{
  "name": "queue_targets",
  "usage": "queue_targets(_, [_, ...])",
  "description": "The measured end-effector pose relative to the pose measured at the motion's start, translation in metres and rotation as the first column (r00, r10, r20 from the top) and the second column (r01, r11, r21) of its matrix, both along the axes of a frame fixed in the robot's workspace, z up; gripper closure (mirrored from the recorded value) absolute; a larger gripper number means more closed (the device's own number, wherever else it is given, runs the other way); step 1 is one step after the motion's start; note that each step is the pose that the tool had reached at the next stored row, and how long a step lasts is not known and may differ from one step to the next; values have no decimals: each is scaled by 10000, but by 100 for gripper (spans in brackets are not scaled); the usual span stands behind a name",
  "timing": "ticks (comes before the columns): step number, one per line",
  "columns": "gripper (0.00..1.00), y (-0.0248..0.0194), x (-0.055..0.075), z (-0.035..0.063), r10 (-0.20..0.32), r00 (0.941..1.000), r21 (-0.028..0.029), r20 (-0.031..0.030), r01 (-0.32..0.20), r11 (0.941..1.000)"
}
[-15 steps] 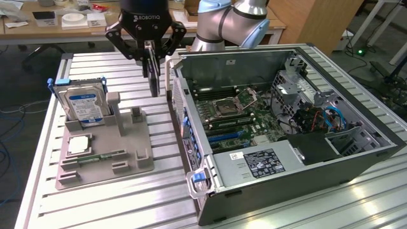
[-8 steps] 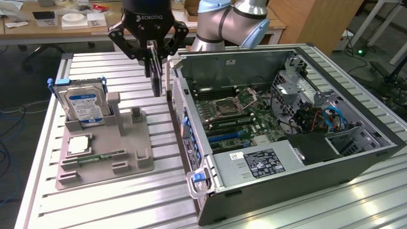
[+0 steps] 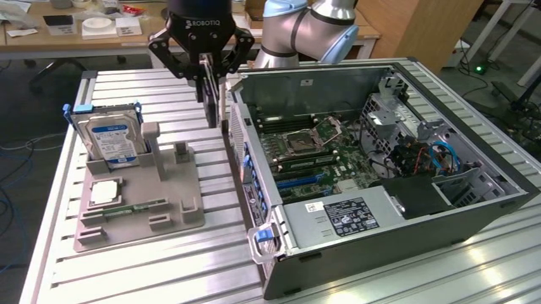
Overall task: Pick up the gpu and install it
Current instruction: 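Pick up the gpu and move the gpu toward the slot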
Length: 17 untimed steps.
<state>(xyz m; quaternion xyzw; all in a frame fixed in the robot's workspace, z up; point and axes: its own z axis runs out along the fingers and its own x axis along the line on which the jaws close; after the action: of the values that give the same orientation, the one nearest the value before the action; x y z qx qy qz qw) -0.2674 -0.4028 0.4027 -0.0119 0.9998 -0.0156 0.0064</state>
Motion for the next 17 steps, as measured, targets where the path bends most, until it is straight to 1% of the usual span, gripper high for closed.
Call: queue_targets(17, [72, 0, 118, 0, -1, 10000, 1, 0, 1, 10000])
